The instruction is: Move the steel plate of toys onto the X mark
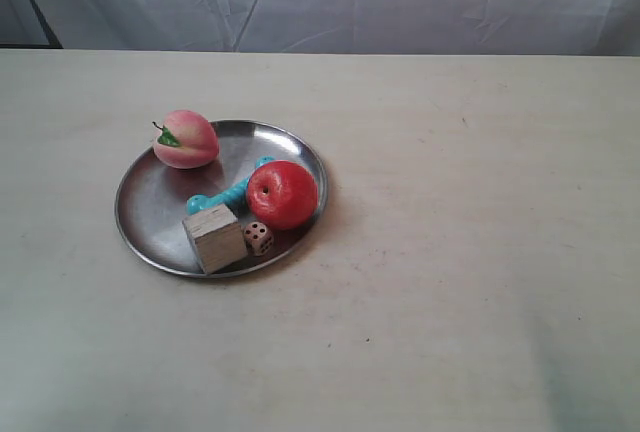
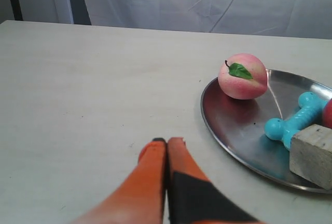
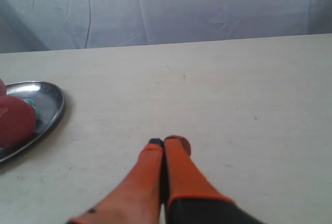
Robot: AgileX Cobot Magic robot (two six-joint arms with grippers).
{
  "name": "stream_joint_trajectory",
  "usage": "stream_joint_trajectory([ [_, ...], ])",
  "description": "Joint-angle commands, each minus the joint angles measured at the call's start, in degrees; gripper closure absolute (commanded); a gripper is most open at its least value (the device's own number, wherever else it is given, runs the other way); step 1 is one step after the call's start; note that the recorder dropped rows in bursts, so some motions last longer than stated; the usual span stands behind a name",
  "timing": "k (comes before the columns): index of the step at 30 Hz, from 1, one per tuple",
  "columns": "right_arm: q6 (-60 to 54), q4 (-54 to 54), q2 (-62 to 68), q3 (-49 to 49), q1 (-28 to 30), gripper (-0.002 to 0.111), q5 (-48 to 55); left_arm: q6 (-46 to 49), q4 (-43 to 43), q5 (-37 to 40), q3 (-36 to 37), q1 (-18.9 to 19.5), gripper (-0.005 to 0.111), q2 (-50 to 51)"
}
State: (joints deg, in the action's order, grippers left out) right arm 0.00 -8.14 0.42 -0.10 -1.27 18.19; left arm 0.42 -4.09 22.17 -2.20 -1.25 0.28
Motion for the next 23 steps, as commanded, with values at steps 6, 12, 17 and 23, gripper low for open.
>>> stream_joint_trajectory([
  [6, 0.0, -0.4, -0.4, 0.1, 0.2, 0.108, -0.7, -0.4, 0.3, -1.1, 0.2, 0.1, 0.107, -0.3],
  [12, 0.0, -1.6, -0.4, 0.1, 0.2, 0.108, -0.7, -0.4, 0.3, -1.1, 0.2, 0.1, 0.107, -0.3],
  [17, 0.0, -1.6, -0.4, 0.1, 0.2, 0.108, -0.7, -0.4, 0.3, -1.1, 0.2, 0.1, 0.107, -0.3],
  [23, 0.0, -1.6, -0.4, 0.1, 0.2, 0.108, -0.7, -0.4, 0.3, -1.1, 0.2, 0.1, 0.107, -0.3],
])
